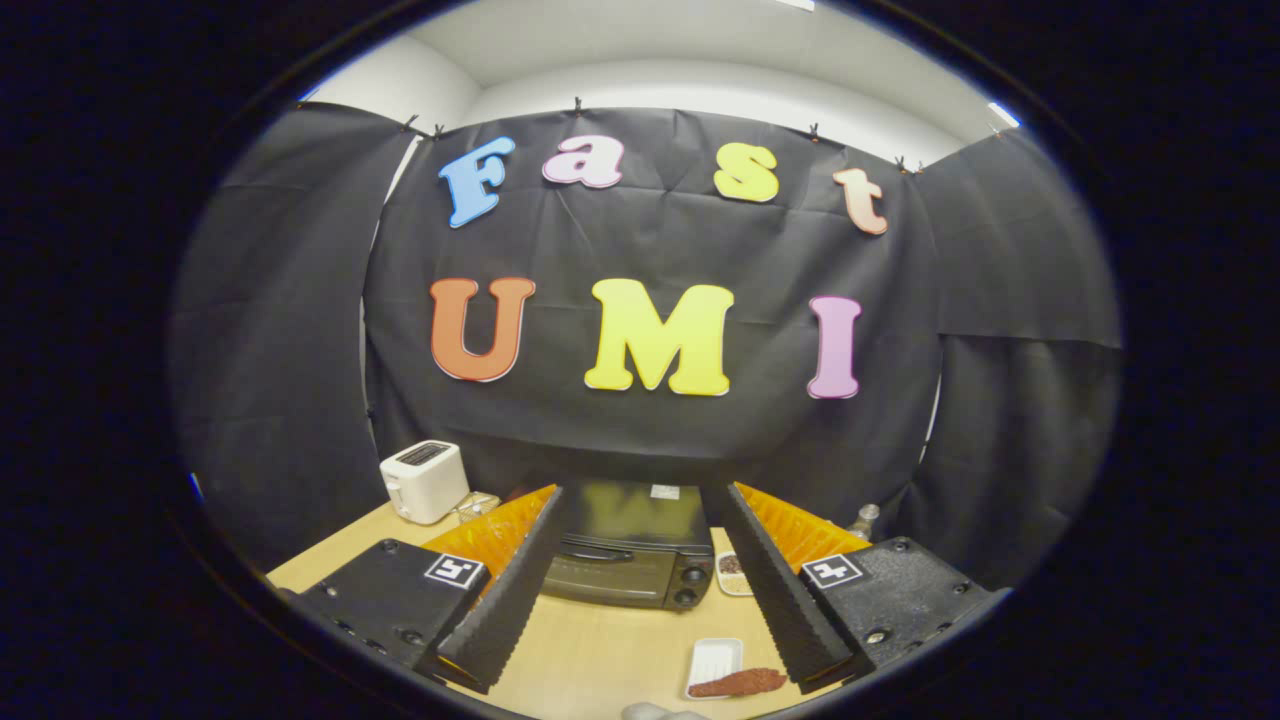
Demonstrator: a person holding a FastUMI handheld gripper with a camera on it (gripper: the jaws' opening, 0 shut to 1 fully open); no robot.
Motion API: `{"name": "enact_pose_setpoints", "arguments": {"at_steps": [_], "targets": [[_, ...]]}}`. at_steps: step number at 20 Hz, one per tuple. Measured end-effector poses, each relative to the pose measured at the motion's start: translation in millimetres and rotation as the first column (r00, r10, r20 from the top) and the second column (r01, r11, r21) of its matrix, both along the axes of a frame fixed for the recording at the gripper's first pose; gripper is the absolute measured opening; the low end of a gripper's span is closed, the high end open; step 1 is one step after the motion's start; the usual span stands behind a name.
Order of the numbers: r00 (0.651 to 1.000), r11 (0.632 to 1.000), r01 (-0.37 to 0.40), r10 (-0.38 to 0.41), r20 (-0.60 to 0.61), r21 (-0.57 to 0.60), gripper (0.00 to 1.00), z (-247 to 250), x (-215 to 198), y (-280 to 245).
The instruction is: Open the toaster oven, put the food inside, and close the toaster oven door.
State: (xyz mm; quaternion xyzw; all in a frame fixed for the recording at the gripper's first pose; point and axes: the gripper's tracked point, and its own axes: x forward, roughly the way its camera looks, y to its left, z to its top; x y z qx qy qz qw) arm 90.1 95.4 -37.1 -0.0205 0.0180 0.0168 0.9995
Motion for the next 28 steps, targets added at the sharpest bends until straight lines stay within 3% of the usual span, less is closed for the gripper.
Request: {"name": "enact_pose_setpoints", "arguments": {"at_steps": [4,9,16,28], "targets": [[0.999,1.0,-0.023,0.022,-0.031,-0.007,1.0,-34.6,55.2,34.7],[0.992,0.997,-0.035,0.043,-0.116,0.066,1.0,-88.4,126.0,66.6],[0.974,0.998,0.035,-0.023,-0.227,0.051,1.0,-152.6,197.6,65.8],[0.965,0.996,0.06,-0.039,-0.261,0.072,1.0,-169.0,183.8,62.0]]}}
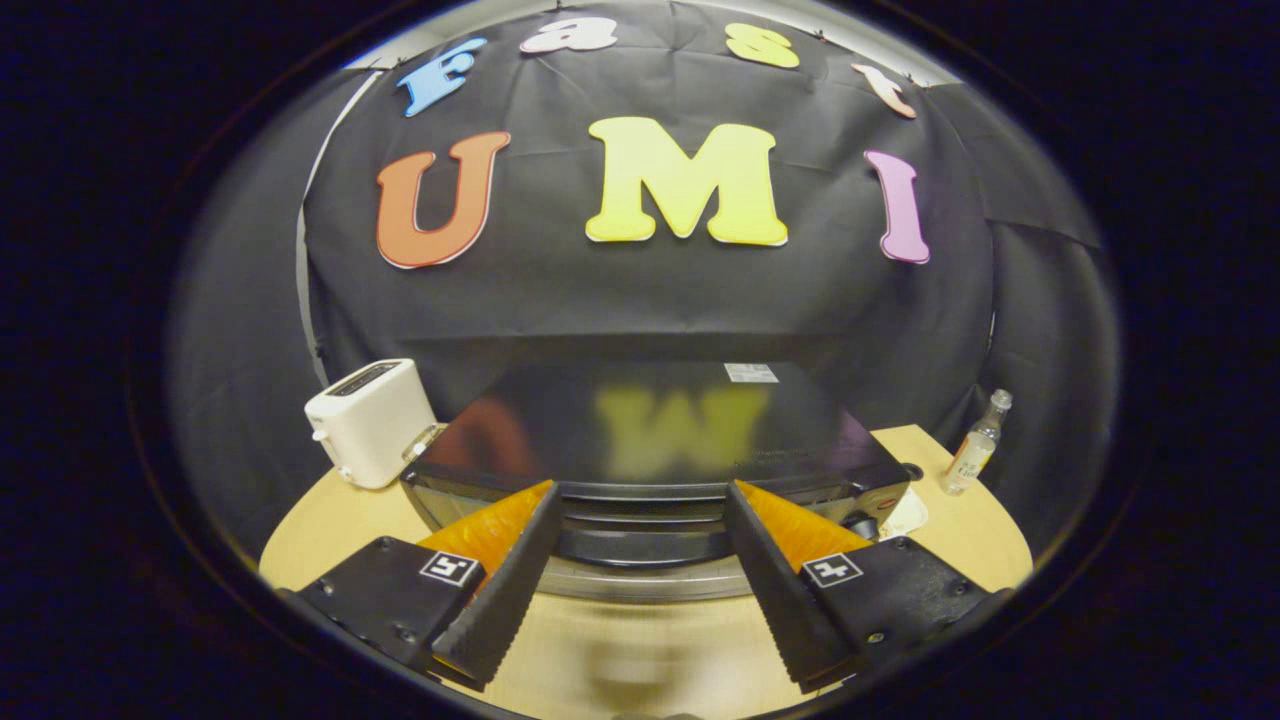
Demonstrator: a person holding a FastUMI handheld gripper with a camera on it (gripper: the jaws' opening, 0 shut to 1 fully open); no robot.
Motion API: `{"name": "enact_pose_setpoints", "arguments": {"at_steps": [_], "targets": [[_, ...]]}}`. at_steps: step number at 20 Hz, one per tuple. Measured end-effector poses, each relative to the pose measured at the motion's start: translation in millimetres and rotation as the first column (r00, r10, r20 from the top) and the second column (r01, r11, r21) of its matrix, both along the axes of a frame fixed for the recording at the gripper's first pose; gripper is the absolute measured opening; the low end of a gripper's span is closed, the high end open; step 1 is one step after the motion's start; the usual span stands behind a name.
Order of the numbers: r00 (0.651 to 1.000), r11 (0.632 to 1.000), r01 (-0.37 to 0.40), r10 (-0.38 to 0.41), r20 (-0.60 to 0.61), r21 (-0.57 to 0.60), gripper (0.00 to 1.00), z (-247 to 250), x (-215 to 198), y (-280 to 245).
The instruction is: Open the toaster oven, put the food inside, and close the toaster oven door.
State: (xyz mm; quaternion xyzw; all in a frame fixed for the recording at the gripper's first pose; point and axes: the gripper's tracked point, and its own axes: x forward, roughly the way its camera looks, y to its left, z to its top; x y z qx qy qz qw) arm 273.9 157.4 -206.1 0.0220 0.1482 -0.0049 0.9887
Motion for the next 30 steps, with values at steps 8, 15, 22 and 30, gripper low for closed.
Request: {"name": "enact_pose_setpoints", "arguments": {"at_steps": [8,15,22,30], "targets": [[0.999,1.0,0.003,-0.004,-0.035,-0.03,1.0,-13.5,-40.0,1.7],[0.996,0.998,-0.013,0.007,-0.094,-0.058,1.0,-38.3,-79.4,1.4],[0.982,0.997,-0.035,0.021,-0.187,-0.073,1.0,-81.4,-115.9,2.2],[0.955,0.996,-0.053,0.028,-0.295,-0.077,1.0,-123.0,-136.3,1.7]]}}
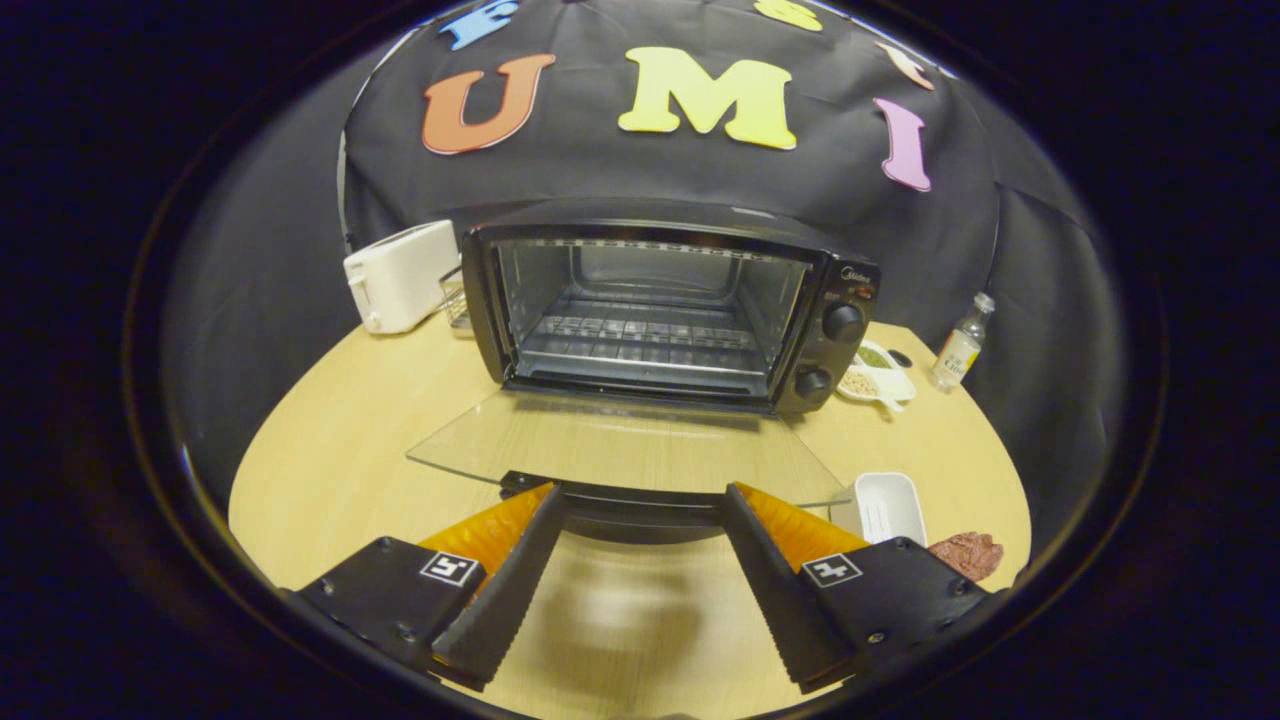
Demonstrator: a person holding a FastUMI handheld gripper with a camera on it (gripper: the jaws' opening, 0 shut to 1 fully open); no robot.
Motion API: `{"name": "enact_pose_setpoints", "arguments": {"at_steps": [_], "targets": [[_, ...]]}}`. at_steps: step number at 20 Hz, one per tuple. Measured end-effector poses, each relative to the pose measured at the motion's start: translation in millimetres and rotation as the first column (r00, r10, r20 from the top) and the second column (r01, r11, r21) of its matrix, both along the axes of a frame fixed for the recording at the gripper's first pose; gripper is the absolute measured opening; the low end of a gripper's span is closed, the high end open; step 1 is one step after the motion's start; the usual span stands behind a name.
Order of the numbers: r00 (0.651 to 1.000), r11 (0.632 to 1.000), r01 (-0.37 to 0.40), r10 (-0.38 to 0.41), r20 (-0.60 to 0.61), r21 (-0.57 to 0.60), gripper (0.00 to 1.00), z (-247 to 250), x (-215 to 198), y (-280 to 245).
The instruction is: Open the toaster oven, put the food inside, and close the toaster oven door.
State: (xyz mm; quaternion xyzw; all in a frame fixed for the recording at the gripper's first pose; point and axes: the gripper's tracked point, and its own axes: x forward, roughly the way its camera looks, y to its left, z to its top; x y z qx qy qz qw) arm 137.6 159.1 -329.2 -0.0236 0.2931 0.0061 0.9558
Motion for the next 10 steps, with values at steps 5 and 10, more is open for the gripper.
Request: {"name": "enact_pose_setpoints", "arguments": {"at_steps": [5,10], "targets": [[0.996,0.999,0.002,0.001,-0.088,0.035,1.0,-26.4,-5.2,0.4],[0.988,0.998,-0.023,0.032,-0.154,0.059,1.0,-49.0,6.8,-0.2]]}}
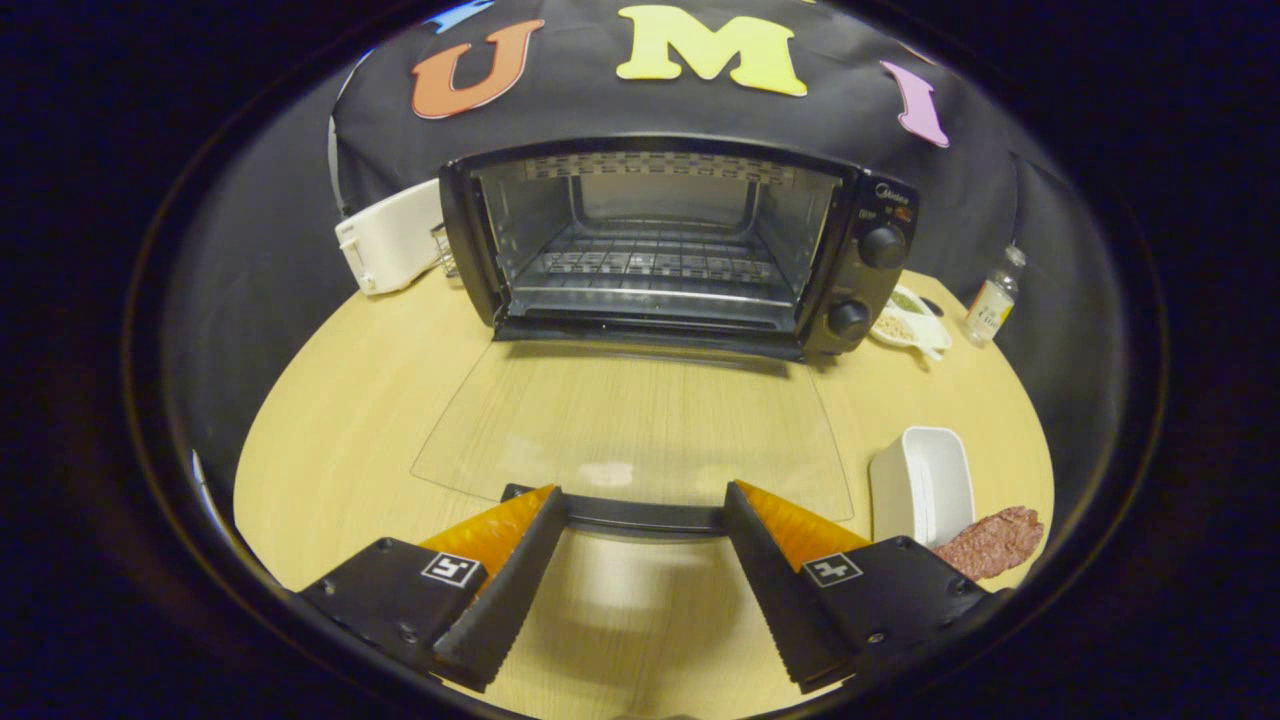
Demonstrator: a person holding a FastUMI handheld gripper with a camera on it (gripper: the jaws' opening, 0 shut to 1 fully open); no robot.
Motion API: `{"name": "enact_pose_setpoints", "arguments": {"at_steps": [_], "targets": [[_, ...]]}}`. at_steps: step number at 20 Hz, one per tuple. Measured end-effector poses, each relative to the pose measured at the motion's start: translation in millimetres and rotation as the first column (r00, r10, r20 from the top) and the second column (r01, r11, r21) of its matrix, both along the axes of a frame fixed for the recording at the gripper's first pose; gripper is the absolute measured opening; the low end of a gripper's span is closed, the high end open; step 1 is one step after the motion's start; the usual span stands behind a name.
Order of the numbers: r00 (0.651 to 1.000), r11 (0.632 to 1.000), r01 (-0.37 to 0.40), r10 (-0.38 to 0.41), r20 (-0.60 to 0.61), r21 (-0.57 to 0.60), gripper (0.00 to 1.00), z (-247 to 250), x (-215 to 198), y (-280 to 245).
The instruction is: Open the toaster oven, put the food inside, and close the toaster oven door.
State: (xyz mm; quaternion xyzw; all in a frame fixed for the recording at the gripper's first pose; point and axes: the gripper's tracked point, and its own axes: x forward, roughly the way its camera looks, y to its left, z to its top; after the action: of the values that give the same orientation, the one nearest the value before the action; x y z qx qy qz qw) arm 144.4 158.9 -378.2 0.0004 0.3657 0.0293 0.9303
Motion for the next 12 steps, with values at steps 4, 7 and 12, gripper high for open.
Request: {"name": "enact_pose_setpoints", "arguments": {"at_steps": [4,7,12], "targets": [[1.0,1.0,-0.01,0.01,-0.009,-0.006,1.0,-3.1,-0.8,0.9],[1.0,1.0,-0.03,0.03,0.003,-0.01,1.0,1.6,-1.4,0.5],[0.993,0.998,-0.056,0.054,0.105,0.012,1.0,45.2,-8.4,-20.3]]}}
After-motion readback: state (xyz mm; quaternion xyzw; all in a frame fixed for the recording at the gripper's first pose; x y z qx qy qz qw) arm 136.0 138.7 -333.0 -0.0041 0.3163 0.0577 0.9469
